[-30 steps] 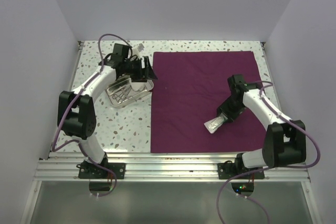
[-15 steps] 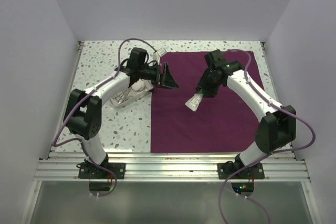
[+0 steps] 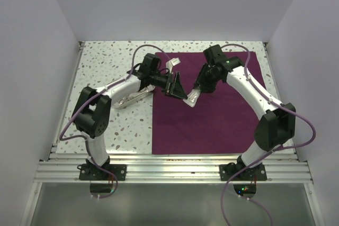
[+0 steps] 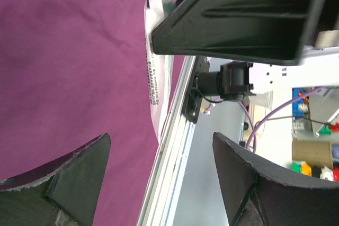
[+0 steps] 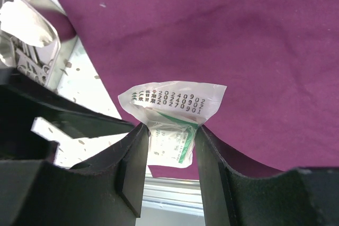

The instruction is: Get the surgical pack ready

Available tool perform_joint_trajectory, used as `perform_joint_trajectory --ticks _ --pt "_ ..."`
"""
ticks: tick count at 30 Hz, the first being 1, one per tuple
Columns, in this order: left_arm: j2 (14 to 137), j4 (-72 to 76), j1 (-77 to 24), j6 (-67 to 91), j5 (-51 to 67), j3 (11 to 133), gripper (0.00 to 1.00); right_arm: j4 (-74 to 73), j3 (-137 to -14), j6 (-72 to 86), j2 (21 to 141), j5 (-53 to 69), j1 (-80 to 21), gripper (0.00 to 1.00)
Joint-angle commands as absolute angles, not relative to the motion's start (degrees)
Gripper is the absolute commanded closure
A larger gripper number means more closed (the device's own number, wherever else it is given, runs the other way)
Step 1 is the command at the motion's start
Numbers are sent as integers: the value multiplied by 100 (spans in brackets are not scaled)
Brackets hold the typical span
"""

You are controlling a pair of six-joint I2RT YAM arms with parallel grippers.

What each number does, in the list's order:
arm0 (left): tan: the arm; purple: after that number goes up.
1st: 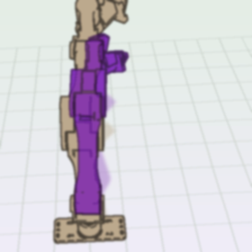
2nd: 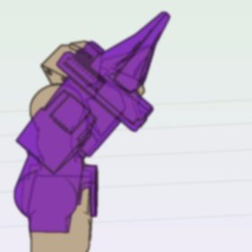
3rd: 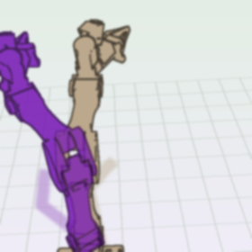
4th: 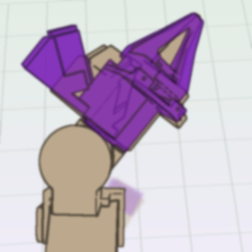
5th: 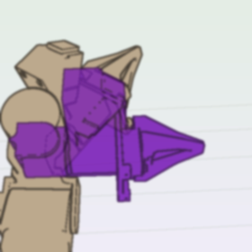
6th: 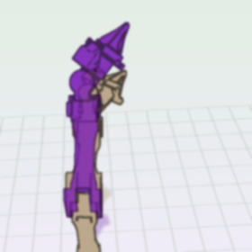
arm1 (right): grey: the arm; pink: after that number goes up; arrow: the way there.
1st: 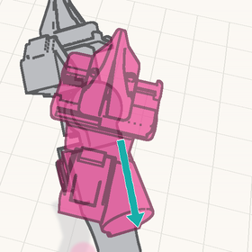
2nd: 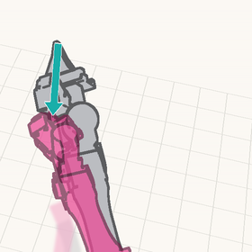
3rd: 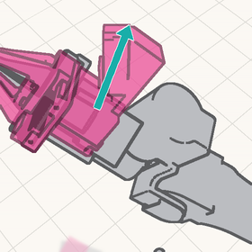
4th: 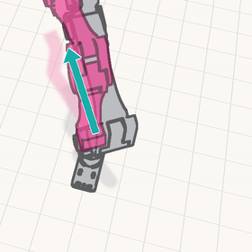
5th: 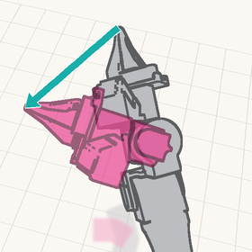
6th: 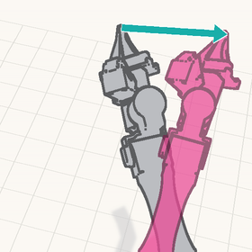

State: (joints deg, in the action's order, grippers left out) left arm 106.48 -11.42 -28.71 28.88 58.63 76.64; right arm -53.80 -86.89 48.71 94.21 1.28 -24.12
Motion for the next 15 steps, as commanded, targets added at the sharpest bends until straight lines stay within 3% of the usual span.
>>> perform_joint_trajectory --ticks 1,5,8,12,15 --pt "10766 -1265 -2988 2672 6143 7954 19 -5309 -9061 4790 9448 281 -2443 58" --pt "10951 -1397 -3023 2663 6161 8068 29 -5335 -9193 4781 9518 299 -2513 58" --pt "11021 -1319 -3015 2759 6135 8086 47 -5361 -9229 4738 9554 351 -2575 58" --pt "11057 -1187 -3015 2892 6021 8112 82 -5388 -9272 4650 9615 360 -2602 57" --pt "11013 -1562 -2883 2612 5706 8139 100 -5607 -9456 4501 9729 282 -2602 40"
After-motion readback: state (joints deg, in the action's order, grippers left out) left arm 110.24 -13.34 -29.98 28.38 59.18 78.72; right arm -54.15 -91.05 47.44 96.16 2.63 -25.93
